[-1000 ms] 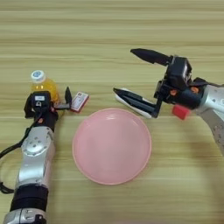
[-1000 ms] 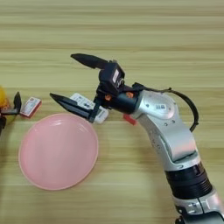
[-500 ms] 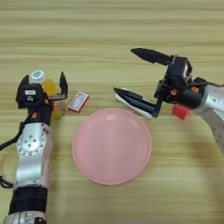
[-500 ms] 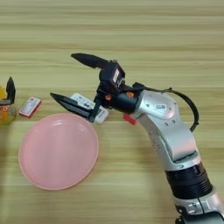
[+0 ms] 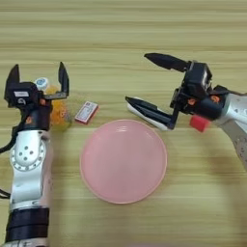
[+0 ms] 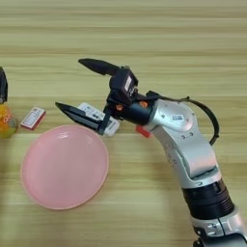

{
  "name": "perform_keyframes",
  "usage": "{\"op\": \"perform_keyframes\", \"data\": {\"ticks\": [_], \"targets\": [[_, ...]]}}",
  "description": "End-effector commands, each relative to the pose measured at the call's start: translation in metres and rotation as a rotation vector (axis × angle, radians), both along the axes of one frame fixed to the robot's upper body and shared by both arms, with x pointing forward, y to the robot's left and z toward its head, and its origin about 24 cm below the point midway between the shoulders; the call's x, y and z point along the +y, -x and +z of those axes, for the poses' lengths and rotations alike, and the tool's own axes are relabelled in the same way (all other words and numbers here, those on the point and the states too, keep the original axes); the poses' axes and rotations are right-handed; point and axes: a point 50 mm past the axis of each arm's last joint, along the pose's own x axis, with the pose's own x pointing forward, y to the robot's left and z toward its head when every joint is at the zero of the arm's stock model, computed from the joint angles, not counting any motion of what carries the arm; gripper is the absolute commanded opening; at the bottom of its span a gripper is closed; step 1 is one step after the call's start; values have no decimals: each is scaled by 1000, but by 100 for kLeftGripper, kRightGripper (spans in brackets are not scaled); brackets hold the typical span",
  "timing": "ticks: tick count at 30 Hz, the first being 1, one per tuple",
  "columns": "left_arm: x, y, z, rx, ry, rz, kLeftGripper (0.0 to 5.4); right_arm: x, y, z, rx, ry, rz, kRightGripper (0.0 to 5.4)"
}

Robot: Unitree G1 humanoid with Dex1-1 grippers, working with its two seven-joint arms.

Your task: Move the objects on the table

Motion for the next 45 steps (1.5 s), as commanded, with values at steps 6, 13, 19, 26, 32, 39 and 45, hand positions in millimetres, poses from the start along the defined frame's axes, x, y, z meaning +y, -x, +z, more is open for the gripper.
{"op": "perform_keyframes", "data": {"ticks": [6,13,19,26,32,39,45], "targets": [[9,3,28,-59,-50,9,536,4,0,-4,9,-4,1,540],[16,2,36,-39,-29,-5,536,6,0,-7,19,-3,0,540],[17,3,39,-10,-38,-26,536,7,-1,-9,26,-11,-10,540],[13,2,33,24,-41,-44,536,5,-2,-7,24,-86,-100,540],[12,0,31,37,-39,-50,536,-4,-12,-5,16,-168,-275,540],[9,-2,23,62,-28,-59,536,-21,-25,-10,-28,-180,-537,540],[8,-3,21,66,-24,-58,536,-37,-29,-20,-29,-125,-666,540]]}}
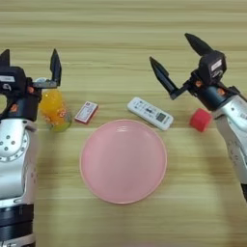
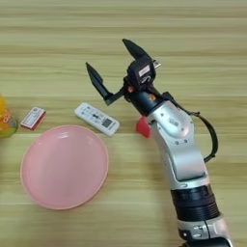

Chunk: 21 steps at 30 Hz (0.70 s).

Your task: Move the objects on the table

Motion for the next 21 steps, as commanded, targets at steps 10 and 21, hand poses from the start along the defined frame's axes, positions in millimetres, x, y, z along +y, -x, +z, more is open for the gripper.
{"op": "perform_keyframes", "data": {"ticks": [10,21], "targets": [[-4,-2,-5,14,4,2,536,-57,0,-32,212,99,-199,540],[-3,-3,-5,21,2,12,536,-80,9,-53,426,140,-150,540]]}}
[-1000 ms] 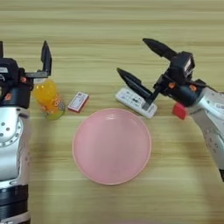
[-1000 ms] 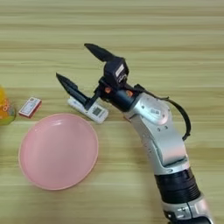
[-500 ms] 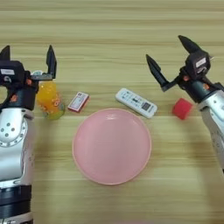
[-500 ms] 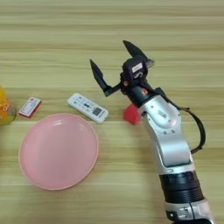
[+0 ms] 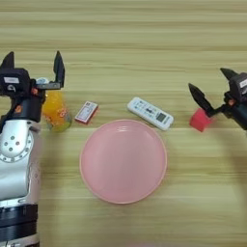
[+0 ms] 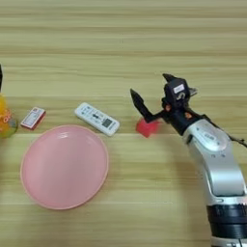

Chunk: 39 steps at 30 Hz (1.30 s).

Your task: Move the objects on the table

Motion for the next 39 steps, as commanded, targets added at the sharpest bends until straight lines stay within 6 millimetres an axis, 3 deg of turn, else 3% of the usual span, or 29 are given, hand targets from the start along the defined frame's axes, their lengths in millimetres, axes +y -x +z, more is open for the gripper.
{"op": "perform_keyframes", "data": {"ticks": [1,18,27,39], "targets": [[1,-2,-1,8,-8,7,536,-4,4,-8,60,23,18,540],[2,-6,-16,80,19,-3,536,10,2,-31,146,28,62,540],[-9,-5,-37,183,65,-47,536,10,0,-31,147,33,52,540],[-12,-4,-51,267,96,-62,536,9,0,-51,268,75,53,540]]}}
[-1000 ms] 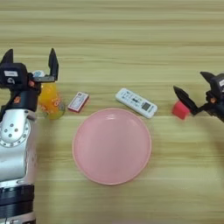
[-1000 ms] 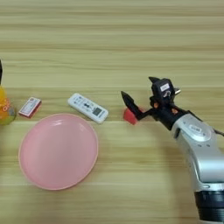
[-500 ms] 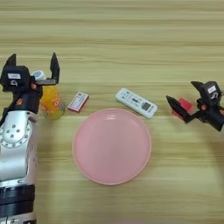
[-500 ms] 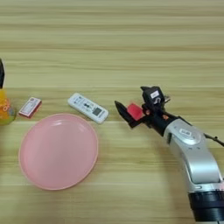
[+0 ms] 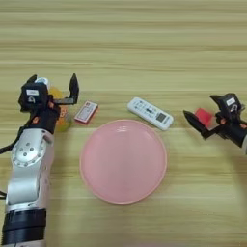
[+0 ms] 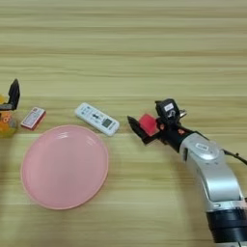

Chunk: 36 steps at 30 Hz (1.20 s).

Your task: Move the objects on the table

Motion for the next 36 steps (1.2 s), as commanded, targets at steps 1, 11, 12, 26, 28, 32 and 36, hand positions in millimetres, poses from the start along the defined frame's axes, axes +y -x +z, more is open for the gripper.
{"op": "perform_keyframes", "data": {"ticks": [1,11,12,26,28,32,36], "targets": [[0,1,-10,57,19,-3,536,0,-2,-6,40,35,9,540],[5,-2,-21,122,39,24,536,-3,-6,-14,74,80,-8,540],[5,-2,-22,127,39,25,536,-4,-6,-16,78,84,-11,540],[5,-2,-23,129,30,27,540,-7,-12,-25,109,101,-22,473],[5,-2,-22,127,27,27,540,-7,-13,-25,111,102,-22,451],[5,-3,-22,124,24,27,540,-6,-15,-26,111,96,-20,409],[5,-3,-22,121,24,25,540,-5,-16,-26,112,90,-16,359]]}}
